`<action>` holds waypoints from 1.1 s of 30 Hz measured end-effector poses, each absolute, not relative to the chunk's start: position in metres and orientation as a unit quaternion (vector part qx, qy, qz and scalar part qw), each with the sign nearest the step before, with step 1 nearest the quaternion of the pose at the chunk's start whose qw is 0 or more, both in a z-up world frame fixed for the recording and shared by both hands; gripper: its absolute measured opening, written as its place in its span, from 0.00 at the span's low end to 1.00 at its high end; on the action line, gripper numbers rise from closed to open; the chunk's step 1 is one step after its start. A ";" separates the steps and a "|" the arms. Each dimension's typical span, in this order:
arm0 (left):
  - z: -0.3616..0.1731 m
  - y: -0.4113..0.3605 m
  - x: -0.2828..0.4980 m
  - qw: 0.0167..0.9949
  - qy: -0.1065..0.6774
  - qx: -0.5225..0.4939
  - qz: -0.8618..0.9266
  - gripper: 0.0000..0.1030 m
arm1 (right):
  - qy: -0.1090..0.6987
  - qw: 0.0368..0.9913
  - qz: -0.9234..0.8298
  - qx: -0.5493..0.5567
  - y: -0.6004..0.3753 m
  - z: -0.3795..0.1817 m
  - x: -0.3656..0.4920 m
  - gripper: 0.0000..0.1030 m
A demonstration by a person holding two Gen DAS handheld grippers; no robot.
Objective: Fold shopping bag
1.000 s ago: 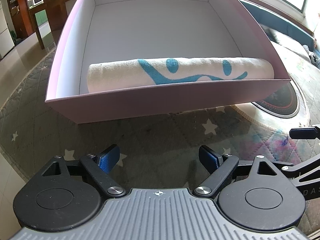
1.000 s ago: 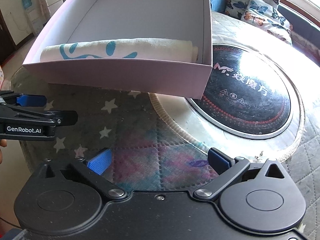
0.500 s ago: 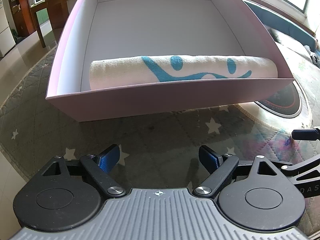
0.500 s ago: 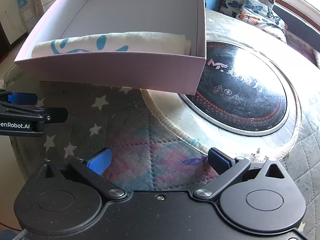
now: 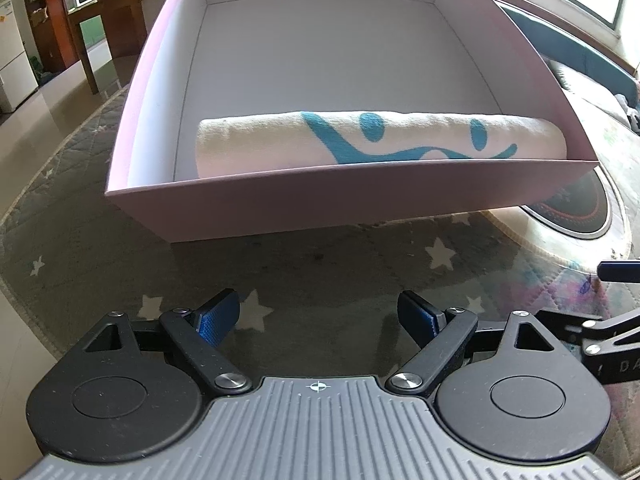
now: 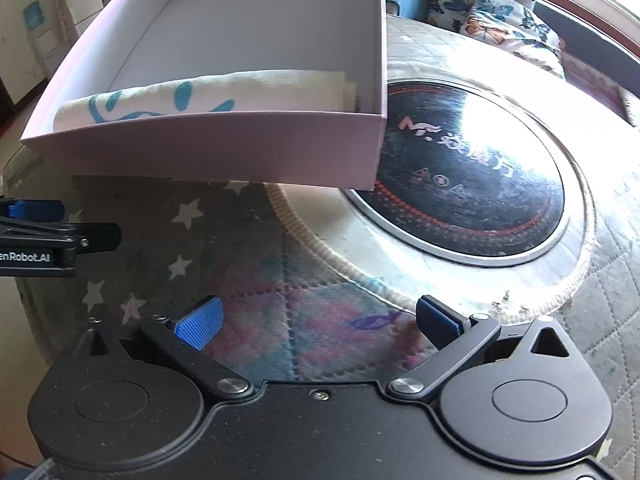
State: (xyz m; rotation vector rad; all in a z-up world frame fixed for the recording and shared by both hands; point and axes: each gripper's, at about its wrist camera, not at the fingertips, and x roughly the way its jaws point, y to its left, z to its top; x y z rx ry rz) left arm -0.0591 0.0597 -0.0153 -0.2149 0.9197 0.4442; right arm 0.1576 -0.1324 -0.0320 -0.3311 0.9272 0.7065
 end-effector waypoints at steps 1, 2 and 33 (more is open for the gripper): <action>-0.015 0.060 -0.060 0.867 0.439 -0.103 0.214 0.85 | 0.436 0.823 0.331 -0.155 -0.134 -0.032 0.158 1.00; -0.015 0.061 -0.061 0.866 0.439 -0.104 0.215 0.85 | 0.436 0.823 0.329 -0.154 -0.135 -0.032 0.159 1.00; -0.015 0.097 -0.098 0.857 0.414 -0.132 0.276 0.85 | 0.418 0.865 0.253 -0.114 -0.217 -0.038 0.195 1.00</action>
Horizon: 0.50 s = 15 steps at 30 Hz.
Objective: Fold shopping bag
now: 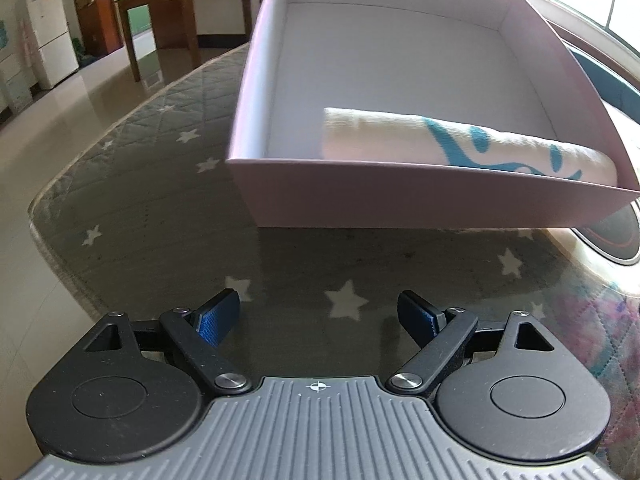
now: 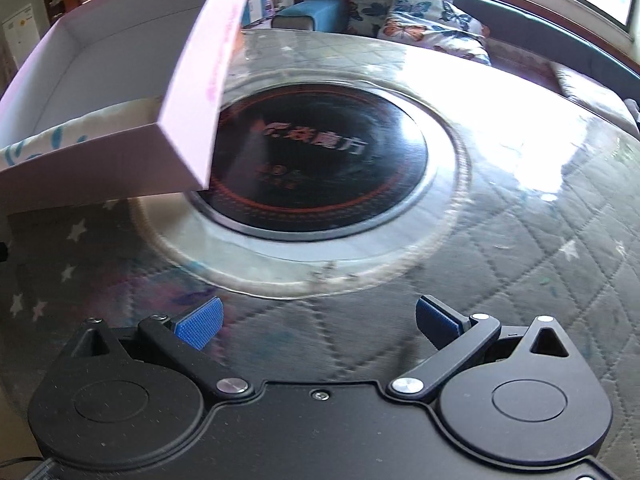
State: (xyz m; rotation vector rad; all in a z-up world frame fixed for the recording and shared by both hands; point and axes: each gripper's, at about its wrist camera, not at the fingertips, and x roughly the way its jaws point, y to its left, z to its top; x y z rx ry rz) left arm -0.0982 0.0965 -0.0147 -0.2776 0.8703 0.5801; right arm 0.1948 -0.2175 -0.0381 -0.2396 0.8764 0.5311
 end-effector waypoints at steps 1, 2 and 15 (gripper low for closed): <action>-0.015 0.098 -0.099 0.857 0.413 -0.133 0.278 0.84 | 0.418 0.866 0.250 -0.113 -0.221 -0.038 0.197 1.00; -0.014 0.101 -0.101 0.856 0.412 -0.134 0.283 0.84 | 0.418 0.868 0.244 -0.109 -0.227 -0.039 0.199 1.00; -0.007 0.123 -0.113 0.849 0.391 -0.142 0.325 0.84 | 0.412 0.885 0.200 -0.083 -0.272 -0.040 0.222 1.00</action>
